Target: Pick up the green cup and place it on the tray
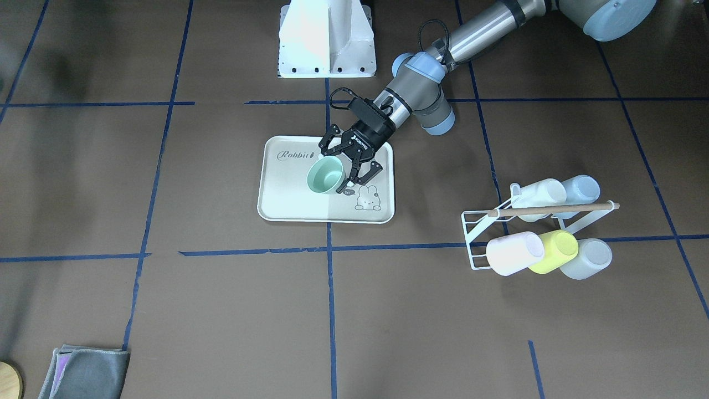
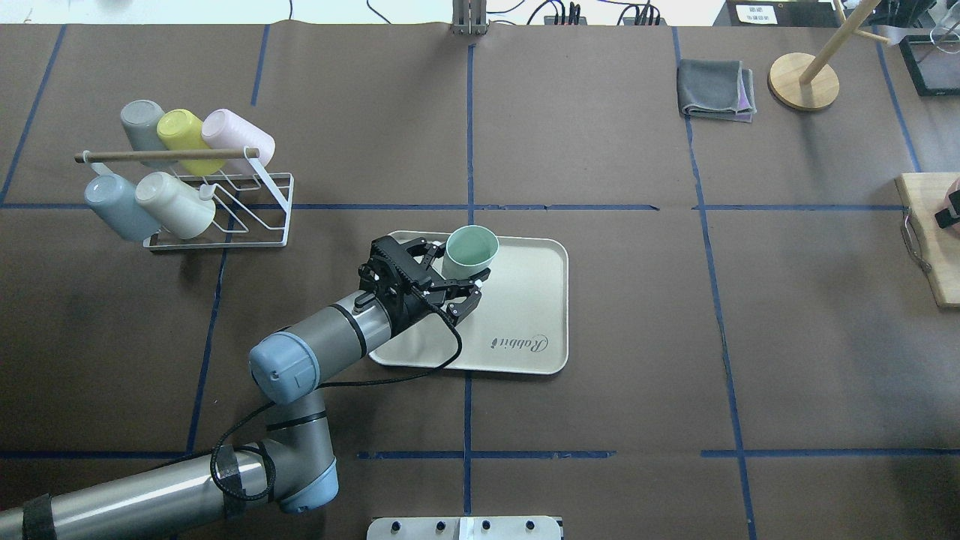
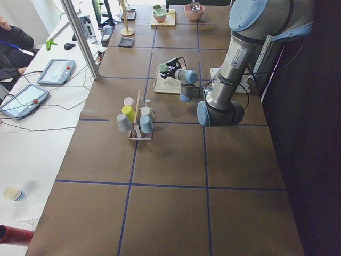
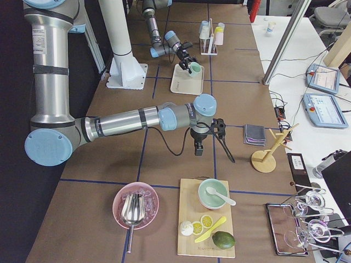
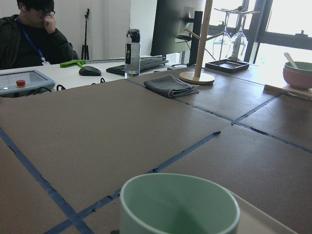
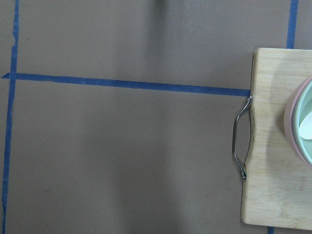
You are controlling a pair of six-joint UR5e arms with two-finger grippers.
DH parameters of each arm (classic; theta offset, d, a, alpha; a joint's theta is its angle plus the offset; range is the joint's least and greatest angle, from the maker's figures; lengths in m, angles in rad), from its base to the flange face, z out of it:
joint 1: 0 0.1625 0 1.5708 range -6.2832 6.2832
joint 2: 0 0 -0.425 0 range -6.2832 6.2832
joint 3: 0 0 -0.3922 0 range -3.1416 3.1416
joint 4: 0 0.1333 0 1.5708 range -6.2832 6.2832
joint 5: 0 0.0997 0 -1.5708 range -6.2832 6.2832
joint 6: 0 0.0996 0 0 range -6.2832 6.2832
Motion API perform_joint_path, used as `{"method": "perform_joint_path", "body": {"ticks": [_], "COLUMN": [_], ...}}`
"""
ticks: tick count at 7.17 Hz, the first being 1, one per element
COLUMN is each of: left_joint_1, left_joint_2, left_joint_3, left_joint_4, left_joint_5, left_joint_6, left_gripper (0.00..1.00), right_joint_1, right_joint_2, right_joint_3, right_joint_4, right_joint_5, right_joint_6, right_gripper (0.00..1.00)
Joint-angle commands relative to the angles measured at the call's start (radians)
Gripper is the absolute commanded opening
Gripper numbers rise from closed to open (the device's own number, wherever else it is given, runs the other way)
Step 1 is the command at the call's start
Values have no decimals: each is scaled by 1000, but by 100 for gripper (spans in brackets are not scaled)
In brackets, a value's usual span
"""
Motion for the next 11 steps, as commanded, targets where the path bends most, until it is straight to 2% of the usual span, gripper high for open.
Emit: {"method": "perform_joint_path", "body": {"ticks": [1, 4, 6, 10, 11], "left_joint_1": [0, 0, 0, -2, -5], "left_joint_2": [0, 0, -6, 0, 0], "left_joint_3": [1, 1, -12, -62, -150], "left_joint_4": [1, 7, 9, 32, 143], "left_joint_5": [2, 3, 5, 3, 3], "left_joint_6": [1, 1, -4, -5, -5], "left_gripper": [67, 82, 98, 99, 99], "right_joint_1": [0, 0, 0, 0, 0], "right_joint_2": [-1, -1, -2, -1, -1], "right_joint_3": [-1, -1, -1, -1, -3], "right_joint_4": [0, 0, 0, 0, 0], "right_joint_5": [0, -1, -1, -1, -1], "right_joint_6": [0, 0, 0, 0, 0], "right_gripper": [100, 100, 100, 100, 100]}}
